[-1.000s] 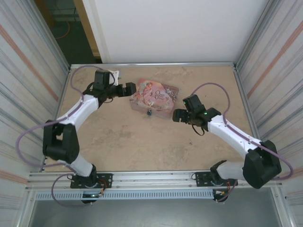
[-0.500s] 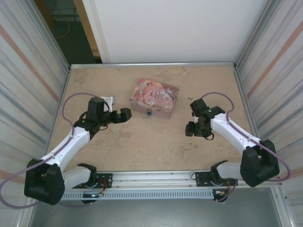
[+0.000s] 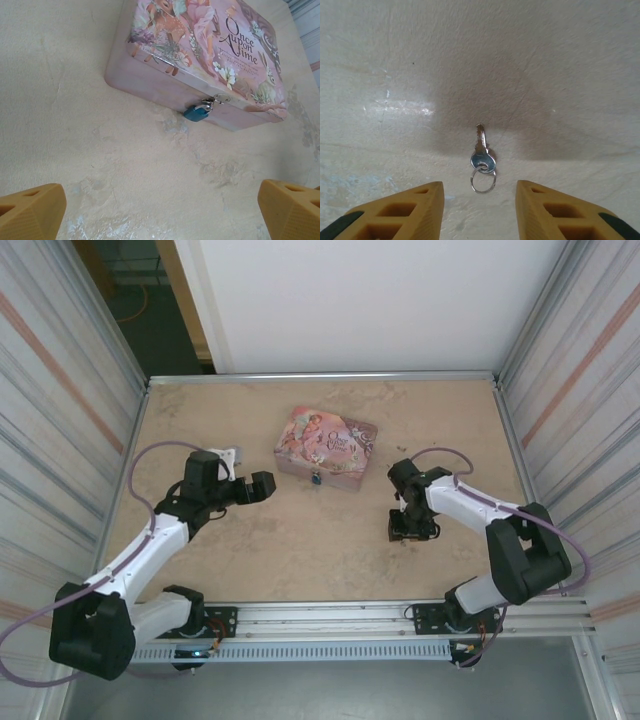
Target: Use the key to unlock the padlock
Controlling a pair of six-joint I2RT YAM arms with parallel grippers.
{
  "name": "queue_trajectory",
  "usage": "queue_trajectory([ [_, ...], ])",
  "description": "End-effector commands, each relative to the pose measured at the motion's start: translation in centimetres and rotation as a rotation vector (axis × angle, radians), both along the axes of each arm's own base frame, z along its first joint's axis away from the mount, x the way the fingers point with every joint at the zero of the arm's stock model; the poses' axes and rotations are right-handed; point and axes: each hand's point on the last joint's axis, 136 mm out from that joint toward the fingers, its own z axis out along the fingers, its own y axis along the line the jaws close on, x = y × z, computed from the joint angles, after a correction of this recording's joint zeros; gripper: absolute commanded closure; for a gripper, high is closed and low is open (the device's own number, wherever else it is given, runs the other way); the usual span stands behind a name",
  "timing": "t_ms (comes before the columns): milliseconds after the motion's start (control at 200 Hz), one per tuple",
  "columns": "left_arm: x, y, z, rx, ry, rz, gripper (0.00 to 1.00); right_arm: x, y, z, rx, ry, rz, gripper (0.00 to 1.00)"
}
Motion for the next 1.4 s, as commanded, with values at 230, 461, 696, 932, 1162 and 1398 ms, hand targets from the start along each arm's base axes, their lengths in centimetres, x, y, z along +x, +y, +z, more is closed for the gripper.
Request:
queue_trajectory([
  [230, 0.3, 0.0, -0.1, 0.009, -0.006, 0.006, 0.01, -0.4, -0.5, -1.2, -0.055, 0.019, -0.008, 0.68],
  [461, 0.3, 0.1, 0.0, 0.017, -0.007, 0.005, 0.01, -0.5, -0.6, -1.7, -0.061, 0.030, -0.011, 0.72],
  [696, 0.2, 0.1, 0.1, 0.017, -0.009, 0.005, 0.01, -0.7, -0.6, -2.0, -0.064, 0.041, -0.013, 0.77],
  [932, 0.2, 0.1, 0.2, 0.017, -0.012, 0.002, 0.01, -0.8, -0.6, -1.7, -0.058, 0.033, -0.011, 0.84],
  [1162, 0.2, 0.2, 0.3, 0.021, -0.017, 0.004, 0.01, -0.6, -0.1, -1.1, -0.019, 0.005, -0.010, 0.94],
  [1398, 0.0, 0.2, 1.2, 0.006, -0.033, 0.008, 0.01, -0.2, 0.3, -0.5, 0.024, -0.034, -0.020, 1.00],
])
